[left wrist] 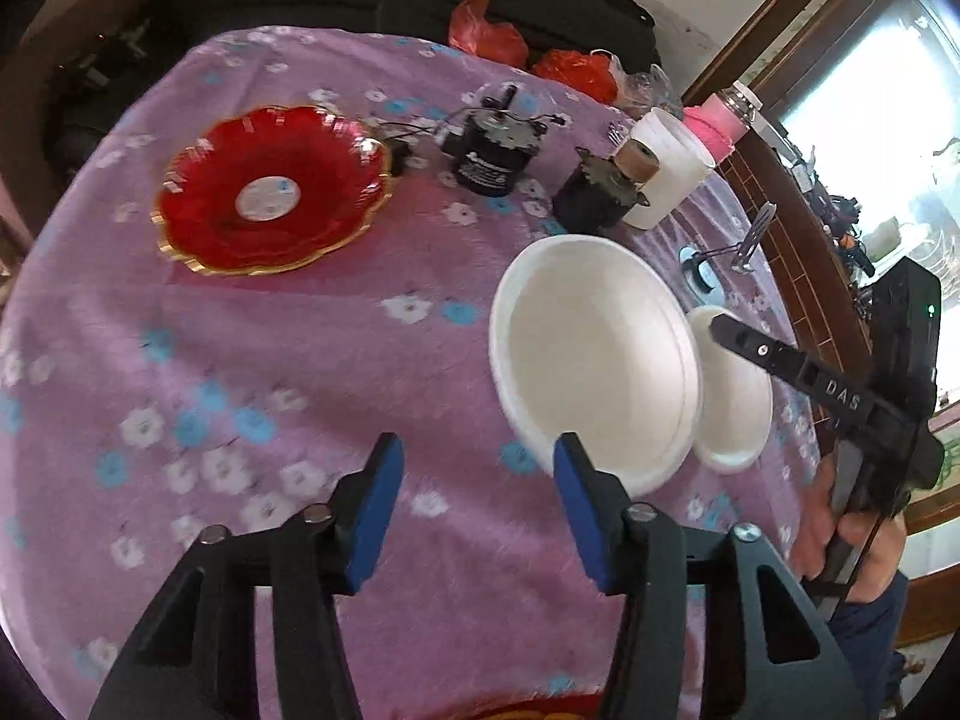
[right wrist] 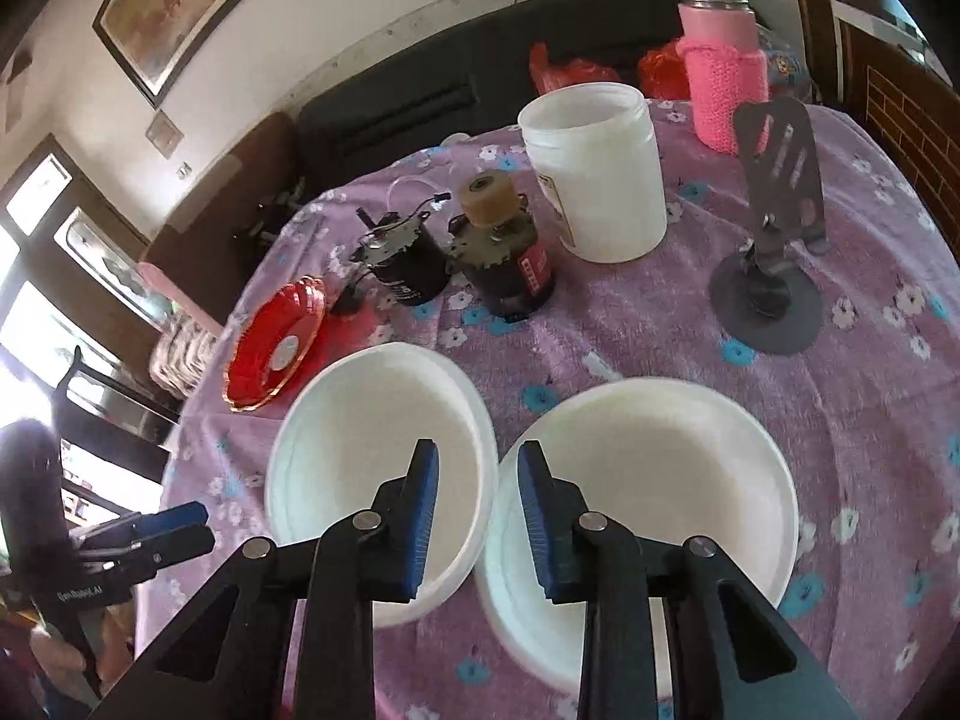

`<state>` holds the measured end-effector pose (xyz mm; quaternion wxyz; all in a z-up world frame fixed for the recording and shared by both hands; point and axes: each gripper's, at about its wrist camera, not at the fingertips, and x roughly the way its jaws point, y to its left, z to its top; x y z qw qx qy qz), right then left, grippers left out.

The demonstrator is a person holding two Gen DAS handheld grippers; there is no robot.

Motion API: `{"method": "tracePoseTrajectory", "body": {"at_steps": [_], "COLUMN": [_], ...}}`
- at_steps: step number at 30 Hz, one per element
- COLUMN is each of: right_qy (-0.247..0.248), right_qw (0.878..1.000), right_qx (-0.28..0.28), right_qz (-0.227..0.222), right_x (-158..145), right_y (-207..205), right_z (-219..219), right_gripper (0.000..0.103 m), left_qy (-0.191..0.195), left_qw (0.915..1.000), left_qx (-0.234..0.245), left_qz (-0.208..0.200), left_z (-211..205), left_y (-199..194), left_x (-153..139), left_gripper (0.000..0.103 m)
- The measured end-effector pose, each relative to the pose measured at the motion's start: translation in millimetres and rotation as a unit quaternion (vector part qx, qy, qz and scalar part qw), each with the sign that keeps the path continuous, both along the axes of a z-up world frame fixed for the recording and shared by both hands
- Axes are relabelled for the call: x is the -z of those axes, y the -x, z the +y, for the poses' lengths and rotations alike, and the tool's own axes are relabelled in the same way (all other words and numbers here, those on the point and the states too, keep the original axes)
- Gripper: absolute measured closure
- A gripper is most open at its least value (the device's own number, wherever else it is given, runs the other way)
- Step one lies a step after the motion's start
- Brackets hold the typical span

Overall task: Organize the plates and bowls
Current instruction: 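Grasp the rim of one white foam bowl with both grippers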

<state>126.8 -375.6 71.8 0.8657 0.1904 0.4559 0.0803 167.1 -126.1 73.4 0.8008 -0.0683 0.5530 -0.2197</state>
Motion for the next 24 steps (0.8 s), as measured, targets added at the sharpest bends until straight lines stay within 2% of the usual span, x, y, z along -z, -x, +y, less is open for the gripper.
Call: {"method": "tracePoseTrajectory", "body": {"at_steps": [4, 8, 10, 12, 14, 16, 24], "right_qy": [0.002, 0.018, 0.016, 0.023, 0.011, 0.005, -0.025], "right_qw": [1.000, 0.999, 0.999, 0.999, 0.999, 0.999, 0.999], "right_qx": [-0.011, -0.018, -0.025, -0.025, -0.025, -0.020, -0.005], "right_qz": [0.010, 0.024, 0.025, 0.026, 0.026, 0.029, 0.023], "right_x": [6, 15, 19, 22, 24, 24, 9], "right_y": [-11, -20, -23, -24, -22, -20, 3], "right_z": [2, 7, 9, 12, 14, 16, 12], "right_gripper": [0.073, 0.073, 0.076, 0.079, 0.087, 0.092, 0.092], "left_qy": [0.001, -0.018, -0.022, -0.014, -0.012, -0.023, -0.017], "left_qw": [1.0000, 0.9998, 0.9997, 0.9995, 0.9995, 0.9994, 0.9994], "left_qx": [0.003, 0.002, 0.003, 0.008, 0.015, 0.021, 0.029], "left_qz": [0.001, 0.008, 0.013, 0.027, 0.026, 0.013, -0.014], "left_z": [-14, -22, -25, -28, -32, -36, -33], "left_y": [-16, -30, -35, -38, -38, -34, -12], "left_x": [7, 20, 28, 37, 39, 34, 5], "left_gripper": [0.056, 0.061, 0.070, 0.087, 0.092, 0.092, 0.092]}}
